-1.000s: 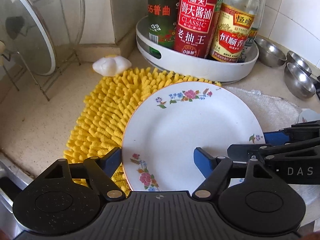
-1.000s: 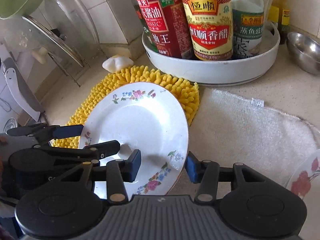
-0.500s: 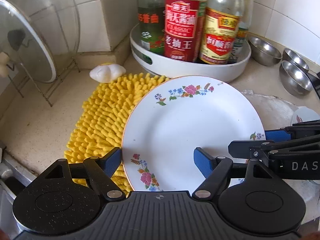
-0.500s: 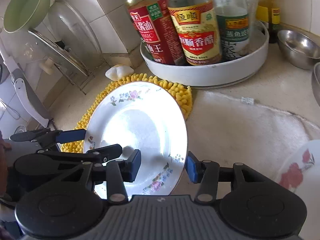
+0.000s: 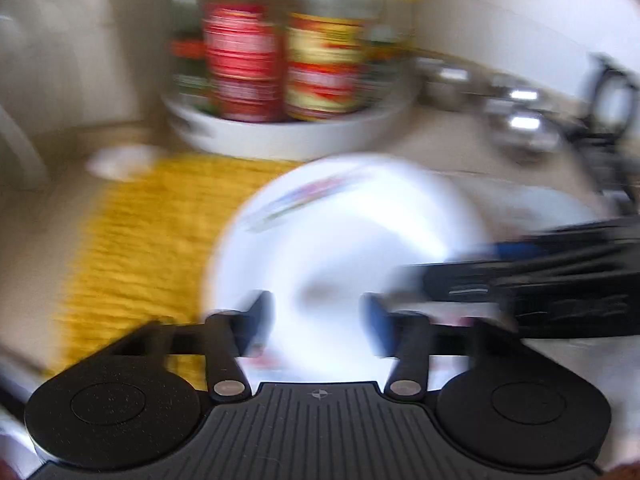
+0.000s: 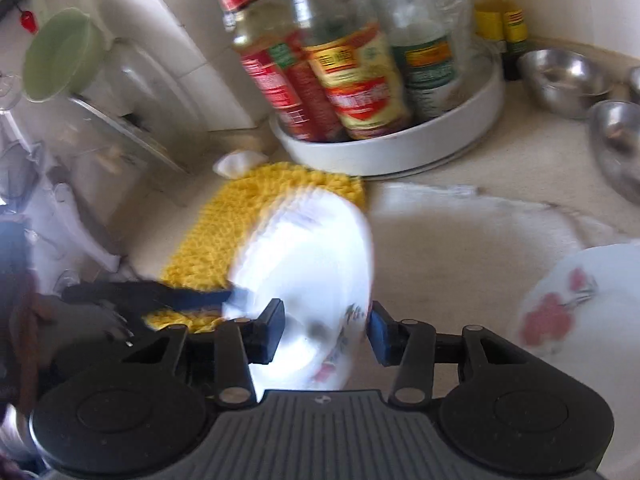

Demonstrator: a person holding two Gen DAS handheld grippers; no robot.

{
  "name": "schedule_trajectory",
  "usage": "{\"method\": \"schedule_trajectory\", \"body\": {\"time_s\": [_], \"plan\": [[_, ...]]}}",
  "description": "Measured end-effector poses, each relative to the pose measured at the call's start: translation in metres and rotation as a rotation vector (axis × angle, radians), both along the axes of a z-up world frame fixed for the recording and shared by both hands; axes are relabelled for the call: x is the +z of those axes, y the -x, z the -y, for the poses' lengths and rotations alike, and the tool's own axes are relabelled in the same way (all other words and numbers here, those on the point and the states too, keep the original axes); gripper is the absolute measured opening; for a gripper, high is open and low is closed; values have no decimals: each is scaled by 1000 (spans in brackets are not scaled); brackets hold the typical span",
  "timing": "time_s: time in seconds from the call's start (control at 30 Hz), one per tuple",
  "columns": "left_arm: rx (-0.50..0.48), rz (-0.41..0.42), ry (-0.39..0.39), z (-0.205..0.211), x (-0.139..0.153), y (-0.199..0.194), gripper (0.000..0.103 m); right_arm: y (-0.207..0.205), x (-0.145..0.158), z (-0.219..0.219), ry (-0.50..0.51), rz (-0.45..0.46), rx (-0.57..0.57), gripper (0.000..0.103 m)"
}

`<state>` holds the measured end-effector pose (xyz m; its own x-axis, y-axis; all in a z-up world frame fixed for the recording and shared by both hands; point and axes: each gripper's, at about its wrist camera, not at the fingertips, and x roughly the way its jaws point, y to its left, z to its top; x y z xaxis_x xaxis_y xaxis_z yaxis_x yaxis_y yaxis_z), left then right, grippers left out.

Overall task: Organize plates and bowls
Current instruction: 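Lift the small floral plate off the yellow mat with both grippers, then carry the floral plate with both grippers toward the pink-flower plate stack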

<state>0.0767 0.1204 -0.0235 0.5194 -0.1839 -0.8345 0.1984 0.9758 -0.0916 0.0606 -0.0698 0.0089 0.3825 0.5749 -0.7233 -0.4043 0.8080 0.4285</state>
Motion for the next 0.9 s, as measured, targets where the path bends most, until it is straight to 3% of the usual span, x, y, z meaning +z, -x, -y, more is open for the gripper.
{"method": "schedule_trajectory", "body": {"time_s": [0.07, 0.1, 0.2, 0.3, 0.47, 0.53, 0.6, 0.67, 0.73, 0.83, 0.9], "plan": [[-20, 46, -119, 18, 2, 4, 65, -6, -6, -3, 40, 24, -19, 62], [-9, 57, -148, 18, 0, 4, 76, -12, -14, -2, 61, -4, -43, 62], [43, 20, -46, -10, 1, 7, 73, -18, -36, 6, 79, -61, -73, 62], [137, 31, -48, -40, 7, 14, 77, -12, -41, 14, 44, -75, -90, 62], [196, -41, 11, -63, -6, 9, 77, -5, -31, 7, 78, -32, -79, 64], [177, -57, 41, -58, -12, 2, 75, -5, -29, 0, 94, -4, -70, 64], [122, -64, 20, -43, -20, -5, 75, -6, -31, -6, 65, -33, -35, 63], [83, -66, -12, -29, -29, -8, 83, -4, -34, -11, 61, -37, -20, 61], [68, -50, -32, -24, -28, -6, 82, 0, -30, -4, 68, -38, -62, 62], [97, -59, 19, -38, -30, -5, 77, 4, -23, 16, 40, -35, -120, 62], [105, -59, 29, -44, -28, -4, 75, 7, -19, 22, 76, 11, -140, 62]]}}
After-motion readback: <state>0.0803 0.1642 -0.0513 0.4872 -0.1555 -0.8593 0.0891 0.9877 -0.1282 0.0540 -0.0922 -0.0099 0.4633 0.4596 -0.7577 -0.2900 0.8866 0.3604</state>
